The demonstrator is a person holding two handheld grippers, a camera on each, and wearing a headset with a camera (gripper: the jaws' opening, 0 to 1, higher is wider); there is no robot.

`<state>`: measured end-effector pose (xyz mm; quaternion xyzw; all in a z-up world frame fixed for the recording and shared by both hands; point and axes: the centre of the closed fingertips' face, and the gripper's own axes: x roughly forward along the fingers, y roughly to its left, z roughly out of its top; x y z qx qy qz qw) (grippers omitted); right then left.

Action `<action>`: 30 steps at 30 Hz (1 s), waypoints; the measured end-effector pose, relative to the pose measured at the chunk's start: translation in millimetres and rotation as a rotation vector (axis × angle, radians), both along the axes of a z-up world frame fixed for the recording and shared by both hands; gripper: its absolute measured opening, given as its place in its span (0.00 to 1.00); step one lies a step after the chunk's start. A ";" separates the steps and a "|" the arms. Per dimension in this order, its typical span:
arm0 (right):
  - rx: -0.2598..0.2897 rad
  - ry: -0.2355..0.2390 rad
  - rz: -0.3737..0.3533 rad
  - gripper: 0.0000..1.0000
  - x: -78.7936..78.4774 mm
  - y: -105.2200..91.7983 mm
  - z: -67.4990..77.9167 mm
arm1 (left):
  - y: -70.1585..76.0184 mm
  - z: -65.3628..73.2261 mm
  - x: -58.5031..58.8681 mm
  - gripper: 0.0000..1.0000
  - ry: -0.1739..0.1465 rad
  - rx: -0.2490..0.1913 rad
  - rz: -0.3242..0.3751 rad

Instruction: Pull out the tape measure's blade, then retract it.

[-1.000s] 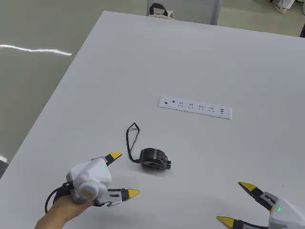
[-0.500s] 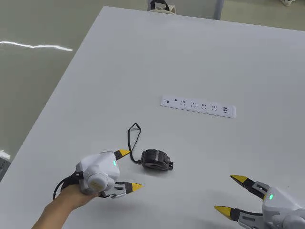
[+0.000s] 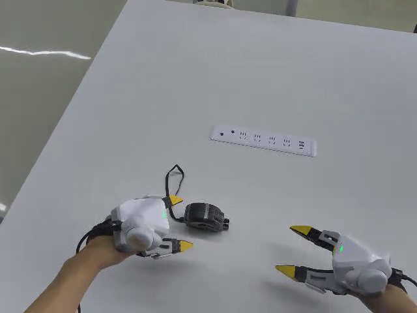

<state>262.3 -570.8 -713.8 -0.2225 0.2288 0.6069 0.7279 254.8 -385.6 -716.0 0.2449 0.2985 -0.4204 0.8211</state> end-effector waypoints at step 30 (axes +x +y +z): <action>0.012 0.030 0.175 0.34 25.3 74.9 -34.3 | -25.0 -33.9 25.3 0.44 0.091 0.140 -0.294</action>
